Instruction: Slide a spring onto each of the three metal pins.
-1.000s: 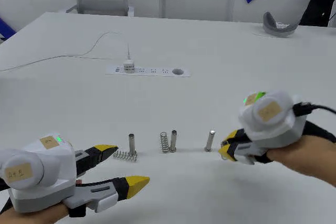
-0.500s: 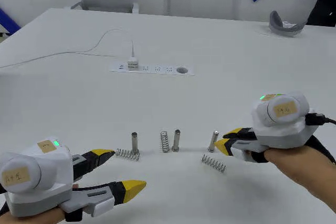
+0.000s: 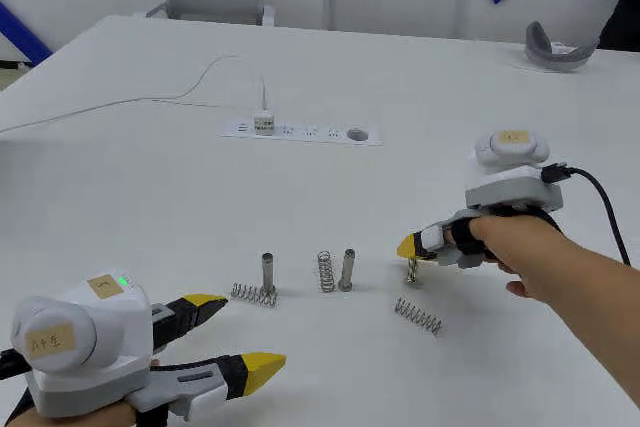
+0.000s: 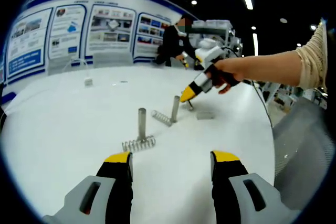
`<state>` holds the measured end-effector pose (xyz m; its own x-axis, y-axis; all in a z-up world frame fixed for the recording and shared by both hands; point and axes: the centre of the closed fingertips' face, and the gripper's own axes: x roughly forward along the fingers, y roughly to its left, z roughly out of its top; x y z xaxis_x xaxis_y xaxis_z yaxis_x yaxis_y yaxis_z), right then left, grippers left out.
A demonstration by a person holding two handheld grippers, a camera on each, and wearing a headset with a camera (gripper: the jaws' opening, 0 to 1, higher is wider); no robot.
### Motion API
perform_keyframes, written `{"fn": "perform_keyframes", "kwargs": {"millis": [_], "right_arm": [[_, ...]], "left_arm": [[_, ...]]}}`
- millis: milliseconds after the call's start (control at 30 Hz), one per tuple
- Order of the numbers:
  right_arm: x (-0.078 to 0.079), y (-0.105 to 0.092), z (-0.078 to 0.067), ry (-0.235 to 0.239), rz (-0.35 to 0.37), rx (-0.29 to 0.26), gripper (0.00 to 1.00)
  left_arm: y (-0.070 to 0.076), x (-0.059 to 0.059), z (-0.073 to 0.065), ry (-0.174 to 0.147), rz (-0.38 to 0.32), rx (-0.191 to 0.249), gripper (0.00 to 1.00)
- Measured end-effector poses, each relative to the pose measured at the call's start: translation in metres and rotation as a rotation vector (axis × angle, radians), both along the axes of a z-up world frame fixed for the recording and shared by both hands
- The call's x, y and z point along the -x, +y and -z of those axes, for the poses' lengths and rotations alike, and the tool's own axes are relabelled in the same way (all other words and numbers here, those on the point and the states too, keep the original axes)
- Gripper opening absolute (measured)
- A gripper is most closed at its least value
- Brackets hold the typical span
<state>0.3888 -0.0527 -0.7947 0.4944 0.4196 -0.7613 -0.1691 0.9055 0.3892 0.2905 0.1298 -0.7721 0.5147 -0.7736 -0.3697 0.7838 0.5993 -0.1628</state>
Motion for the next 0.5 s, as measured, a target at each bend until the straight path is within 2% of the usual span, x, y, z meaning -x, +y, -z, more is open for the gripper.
{"fn": "perform_keyframes", "kwargs": {"millis": [33, 67, 100, 167, 200, 267, 300, 333, 367, 433, 500], "right_arm": [[-0.003, -0.006, 0.002, -0.043, -0.002, 0.076, 0.09], [-0.001, -0.005, 0.003, -0.055, -0.001, 0.105, 0.09], [-0.002, -0.006, 0.004, -0.105, -0.012, 0.146, 0.09], [-0.001, -0.006, 0.007, -0.154, -0.028, 0.191, 0.09], [-0.007, -0.009, 0.007, -0.2, -0.016, 0.209, 0.1], [-0.006, -0.008, 0.005, -0.262, -0.085, 0.268, 0.1], [-0.005, -0.009, 0.005, -0.274, -0.1, 0.292, 0.1], [-0.007, -0.011, 0.007, -0.279, -0.114, 0.307, 0.11], [-0.005, -0.009, 0.007, -0.267, -0.111, 0.289, 0.11], [-0.004, -0.01, 0.001, -0.257, -0.105, 0.266, 0.14], [-0.015, -0.009, -0.023, -0.336, -0.059, 0.228, 0.13]], "left_arm": [[0.0, 0.001, 0.001, 0.001, 0.0, -0.001, 0.61], [0.001, 0.001, 0.003, 0.005, -0.001, -0.001, 0.61], [0.001, 0.003, 0.006, 0.025, -0.005, 0.014, 0.61], [0.003, 0.004, 0.01, 0.051, -0.011, 0.031, 0.61], [0.004, 0.005, 0.013, 0.062, -0.012, 0.037, 0.61], [0.006, 0.006, 0.017, 0.094, -0.027, 0.058, 0.59], [0.007, 0.003, 0.014, 0.081, -0.039, 0.087, 0.56], [0.008, 0.004, 0.014, 0.099, -0.043, 0.103, 0.52], [0.01, 0.0, 0.014, 0.111, -0.062, 0.122, 0.5], [0.012, -0.004, 0.014, 0.116, -0.074, 0.142, 0.45], [0.015, -0.005, 0.017, 0.124, -0.082, 0.161, 0.35]]}}
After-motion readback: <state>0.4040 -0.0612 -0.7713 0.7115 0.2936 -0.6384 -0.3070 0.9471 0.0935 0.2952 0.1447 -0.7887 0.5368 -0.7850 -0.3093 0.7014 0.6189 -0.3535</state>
